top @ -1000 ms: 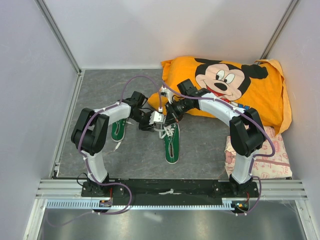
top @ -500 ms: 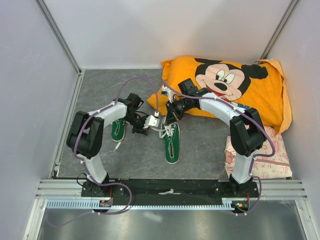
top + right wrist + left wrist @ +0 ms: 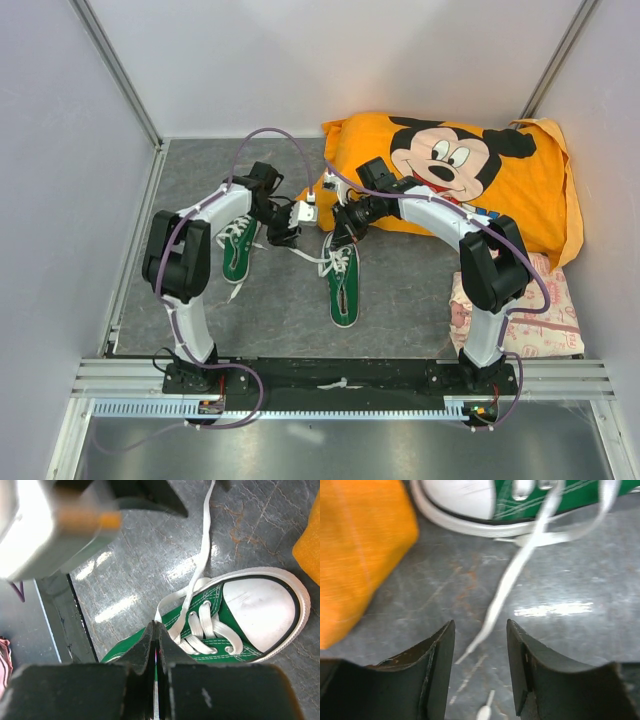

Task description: Tie the shoes

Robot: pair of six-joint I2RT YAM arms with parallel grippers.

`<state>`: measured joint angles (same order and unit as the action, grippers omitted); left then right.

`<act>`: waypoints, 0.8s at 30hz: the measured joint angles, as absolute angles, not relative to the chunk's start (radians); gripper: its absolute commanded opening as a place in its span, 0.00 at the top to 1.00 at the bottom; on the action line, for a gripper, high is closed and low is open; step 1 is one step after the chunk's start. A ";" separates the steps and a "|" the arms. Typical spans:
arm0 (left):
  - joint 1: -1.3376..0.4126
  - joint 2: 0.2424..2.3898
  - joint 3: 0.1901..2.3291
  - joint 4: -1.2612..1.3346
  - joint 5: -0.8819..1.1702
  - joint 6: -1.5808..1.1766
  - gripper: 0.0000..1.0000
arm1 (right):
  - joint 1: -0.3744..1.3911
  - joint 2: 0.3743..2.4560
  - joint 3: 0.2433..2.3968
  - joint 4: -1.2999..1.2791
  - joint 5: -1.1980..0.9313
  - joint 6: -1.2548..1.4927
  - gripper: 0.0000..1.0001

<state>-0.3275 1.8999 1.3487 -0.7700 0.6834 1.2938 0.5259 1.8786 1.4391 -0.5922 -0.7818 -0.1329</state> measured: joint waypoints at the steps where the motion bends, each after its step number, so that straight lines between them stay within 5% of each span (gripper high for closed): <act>1: -0.324 1.917 1.367 -0.770 0.683 1.293 0.46 | 0.526 1.879 1.438 -0.590 -0.780 -0.130 1.00; 11: -0.332 2.020 1.403 -0.804 0.656 1.315 0.48 | 0.525 1.879 1.436 -0.580 -0.768 -0.117 1.00; 15: -0.333 2.025 1.402 -0.821 0.638 1.333 0.87 | 0.525 1.879 1.436 -0.579 -0.764 -0.115 1.00; 18: -0.334 2.024 1.402 -0.837 0.630 1.350 0.98 | 0.525 1.879 1.436 -0.579 -0.760 -0.115 1.00; 24: -0.339 1.948 1.309 -0.896 0.616 1.431 0.98 | 0.525 1.880 1.436 -0.579 -0.750 -0.116 1.00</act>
